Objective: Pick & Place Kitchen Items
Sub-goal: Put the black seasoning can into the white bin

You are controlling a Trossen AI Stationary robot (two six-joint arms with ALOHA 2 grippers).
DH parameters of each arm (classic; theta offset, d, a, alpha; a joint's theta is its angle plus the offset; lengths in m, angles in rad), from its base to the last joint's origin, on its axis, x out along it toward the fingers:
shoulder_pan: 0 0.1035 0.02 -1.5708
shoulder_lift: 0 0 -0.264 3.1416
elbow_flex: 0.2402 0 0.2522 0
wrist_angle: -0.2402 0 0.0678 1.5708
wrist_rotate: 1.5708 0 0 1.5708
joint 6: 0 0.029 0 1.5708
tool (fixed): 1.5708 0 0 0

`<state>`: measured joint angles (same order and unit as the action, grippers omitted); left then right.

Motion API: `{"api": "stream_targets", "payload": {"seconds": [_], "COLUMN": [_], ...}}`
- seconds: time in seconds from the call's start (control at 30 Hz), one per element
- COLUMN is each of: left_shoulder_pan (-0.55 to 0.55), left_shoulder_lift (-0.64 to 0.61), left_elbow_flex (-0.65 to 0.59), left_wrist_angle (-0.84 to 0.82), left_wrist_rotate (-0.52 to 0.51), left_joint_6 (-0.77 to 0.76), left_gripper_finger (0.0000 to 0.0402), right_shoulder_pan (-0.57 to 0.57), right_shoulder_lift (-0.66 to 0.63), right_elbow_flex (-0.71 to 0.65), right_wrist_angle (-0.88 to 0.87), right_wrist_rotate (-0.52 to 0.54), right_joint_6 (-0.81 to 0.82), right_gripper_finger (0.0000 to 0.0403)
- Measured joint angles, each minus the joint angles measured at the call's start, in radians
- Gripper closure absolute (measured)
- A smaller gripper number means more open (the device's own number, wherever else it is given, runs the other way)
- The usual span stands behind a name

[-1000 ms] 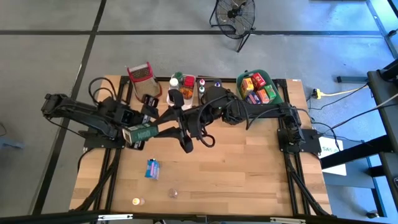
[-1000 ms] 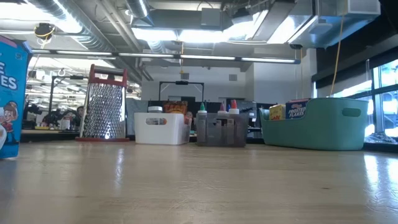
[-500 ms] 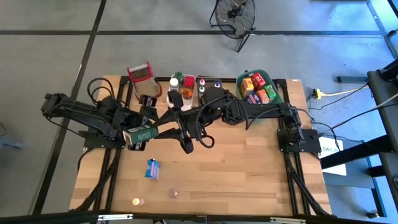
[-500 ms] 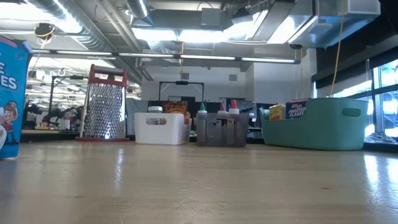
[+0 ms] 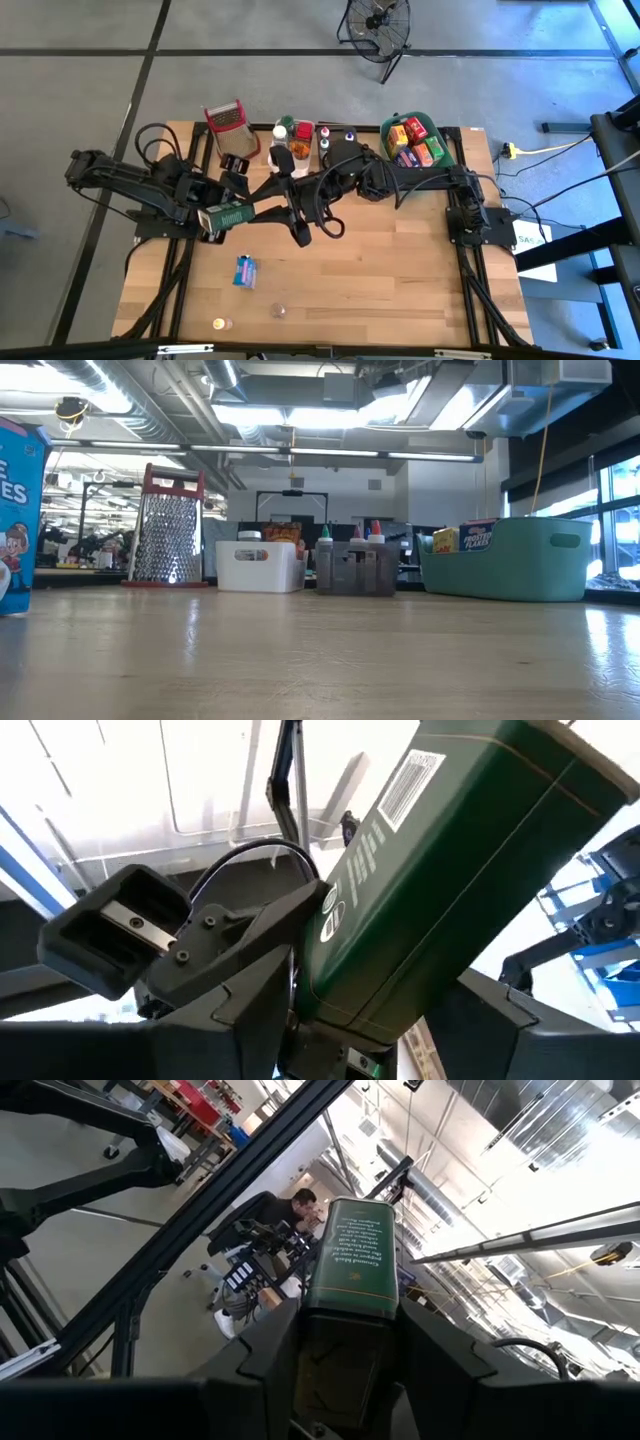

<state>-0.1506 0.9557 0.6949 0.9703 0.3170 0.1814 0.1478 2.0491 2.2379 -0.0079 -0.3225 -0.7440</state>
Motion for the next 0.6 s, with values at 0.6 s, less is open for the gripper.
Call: {"api": "stream_targets", "payload": {"seconds": [0.6], "left_shoulder_pan": [0.000], "left_shoulder_lift": [-0.002], "left_elbow_flex": [0.000], "left_wrist_angle": [-0.024], "left_wrist_rotate": [-0.015], "left_joint_6": [0.134], "left_gripper_finger": [0.0241], "right_shoulder_pan": [0.000], "right_shoulder_lift": [0.000], "right_elbow_flex": [0.000], "right_wrist_angle": [-0.015], "right_wrist_rotate": [0.002], "right_joint_6": [0.004], "right_gripper_finger": [0.0258]}}
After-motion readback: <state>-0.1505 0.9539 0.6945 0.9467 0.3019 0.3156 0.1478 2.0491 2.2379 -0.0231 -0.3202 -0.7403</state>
